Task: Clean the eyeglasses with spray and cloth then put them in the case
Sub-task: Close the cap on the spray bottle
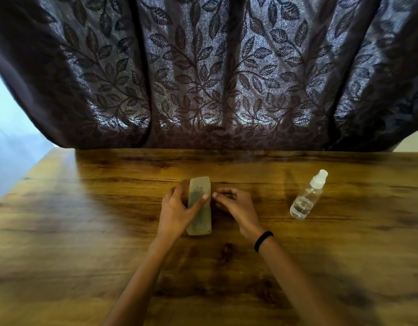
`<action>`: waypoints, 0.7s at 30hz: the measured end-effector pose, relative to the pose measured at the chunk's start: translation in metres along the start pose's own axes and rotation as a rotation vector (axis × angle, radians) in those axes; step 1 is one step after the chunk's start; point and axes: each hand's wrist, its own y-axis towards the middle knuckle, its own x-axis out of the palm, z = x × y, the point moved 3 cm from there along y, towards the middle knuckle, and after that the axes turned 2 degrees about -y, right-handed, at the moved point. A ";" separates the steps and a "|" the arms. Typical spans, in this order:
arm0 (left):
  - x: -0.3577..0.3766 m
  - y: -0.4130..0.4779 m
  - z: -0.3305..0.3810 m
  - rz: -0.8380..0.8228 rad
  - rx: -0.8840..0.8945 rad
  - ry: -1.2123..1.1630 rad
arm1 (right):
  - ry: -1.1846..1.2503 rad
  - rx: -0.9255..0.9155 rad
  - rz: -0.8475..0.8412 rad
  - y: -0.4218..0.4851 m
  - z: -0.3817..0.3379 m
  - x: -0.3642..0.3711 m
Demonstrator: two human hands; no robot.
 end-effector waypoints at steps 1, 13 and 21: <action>0.000 0.001 0.003 0.004 0.006 0.011 | 0.017 0.001 0.013 -0.001 -0.002 -0.004; 0.049 0.003 0.108 -0.196 0.361 -0.158 | 0.110 -0.422 0.380 -0.042 -0.056 -0.103; 0.128 -0.010 0.151 -0.634 0.332 -0.322 | 0.078 -0.595 0.799 -0.052 -0.035 -0.156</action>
